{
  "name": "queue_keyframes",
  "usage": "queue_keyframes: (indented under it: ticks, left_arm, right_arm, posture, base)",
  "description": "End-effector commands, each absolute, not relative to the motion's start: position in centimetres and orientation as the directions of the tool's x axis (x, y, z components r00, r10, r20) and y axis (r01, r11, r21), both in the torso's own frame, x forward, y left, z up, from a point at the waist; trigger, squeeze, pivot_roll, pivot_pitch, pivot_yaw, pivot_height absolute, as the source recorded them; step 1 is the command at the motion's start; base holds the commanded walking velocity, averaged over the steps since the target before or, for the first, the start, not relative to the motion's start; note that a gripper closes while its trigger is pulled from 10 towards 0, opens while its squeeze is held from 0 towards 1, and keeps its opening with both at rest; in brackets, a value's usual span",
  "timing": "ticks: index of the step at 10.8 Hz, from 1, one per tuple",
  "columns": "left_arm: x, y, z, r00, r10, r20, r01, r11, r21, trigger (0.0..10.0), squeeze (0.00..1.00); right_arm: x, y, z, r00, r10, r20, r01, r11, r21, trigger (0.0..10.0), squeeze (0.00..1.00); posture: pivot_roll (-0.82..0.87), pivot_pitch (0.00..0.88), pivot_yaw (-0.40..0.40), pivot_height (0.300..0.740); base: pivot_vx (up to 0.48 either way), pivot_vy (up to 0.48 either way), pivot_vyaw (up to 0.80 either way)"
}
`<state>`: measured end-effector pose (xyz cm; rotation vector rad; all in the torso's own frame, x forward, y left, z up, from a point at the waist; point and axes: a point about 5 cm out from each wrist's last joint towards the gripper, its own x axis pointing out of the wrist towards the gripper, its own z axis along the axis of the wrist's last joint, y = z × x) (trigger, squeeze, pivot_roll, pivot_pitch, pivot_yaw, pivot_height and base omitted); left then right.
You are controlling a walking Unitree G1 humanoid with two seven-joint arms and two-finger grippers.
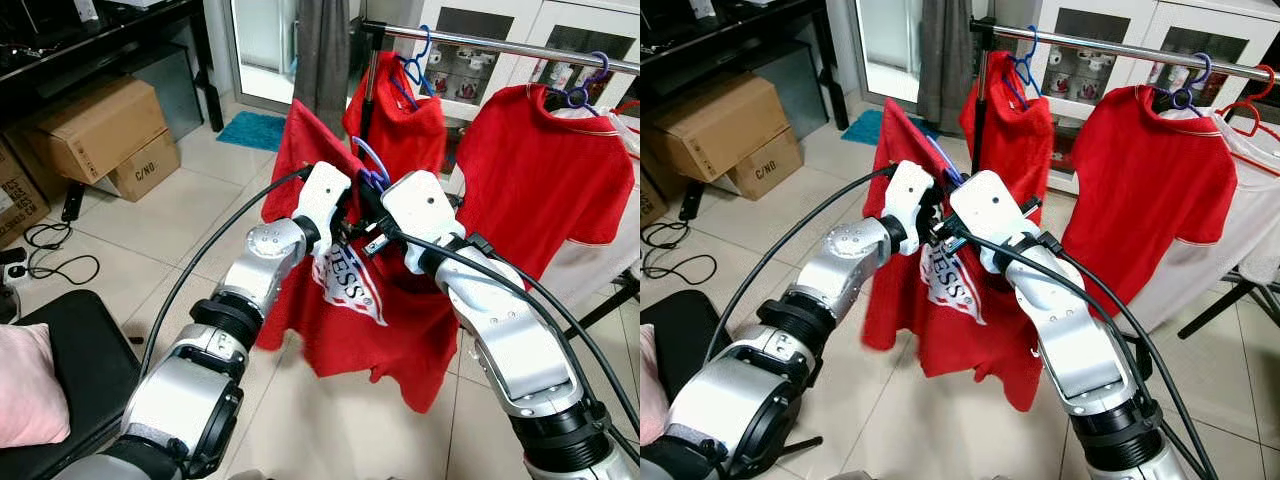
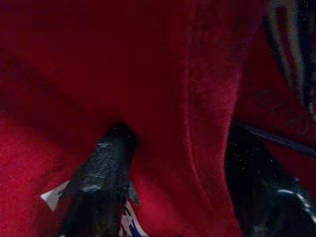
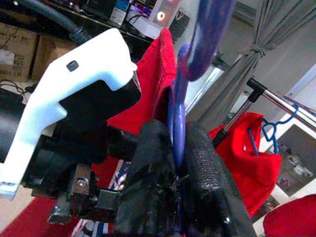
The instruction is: Hang hanger
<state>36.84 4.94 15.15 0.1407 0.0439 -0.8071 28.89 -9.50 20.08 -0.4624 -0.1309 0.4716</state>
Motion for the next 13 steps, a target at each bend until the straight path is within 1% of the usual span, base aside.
queue_keyframes:
  ticks: [1,4,7,10,13]
  left_arm:
    - [36.8,4.7,15.6,0.684,-0.727,-0.065,0.728,0.673,0.13,0.0,0.0]
    - [36.7,5.1,15.7,0.695,-0.718,-0.041,0.715,0.685,0.138,0.0,0.0]
    - [37.1,6.0,15.7,0.739,-0.673,-0.033,0.67,0.73,0.133,0.0,0.0]
    - [37.4,6.4,15.7,0.763,-0.645,-0.037,0.644,0.756,0.112,0.0,0.0]
    - [37.4,6.6,16.1,0.761,-0.648,-0.023,0.646,0.754,0.116,0.0,0.0]
  right_arm:
    - [28.9,-9.7,20.6,0.889,0.457,0.034,-0.393,0.798,-0.457,0.0,0.0]
    - [29.0,-9.8,20.3,0.891,0.454,0.02,-0.397,0.799,-0.452,0.0,0.0]
    - [28.9,-9.8,20.2,0.886,0.464,0.01,-0.411,0.794,-0.447,0.0,0.0]
    - [29.0,-9.9,20.1,0.885,0.465,0.008,-0.413,0.795,-0.444,0.0,0.0]
    - [29.1,-9.9,19.9,0.886,0.463,-0.003,-0.416,0.793,-0.445,0.0,0.0]
  posture:
    - [-0.06,0.0,-0.001,0.74]
    - [-0.05,0.0,-0.004,0.74]
    - [-0.05,0.0,-0.007,0.74]
    - [-0.05,0.0,-0.009,0.74]
    - [-0.05,0.0,-0.006,0.74]
  base:
    - [0.0,0.0,0.0]
    - [0.0,0.0,0.0]
    - [0.0,0.0,0.0]
    - [0.0,0.0,0.0]
    - [0.0,0.0,0.0]
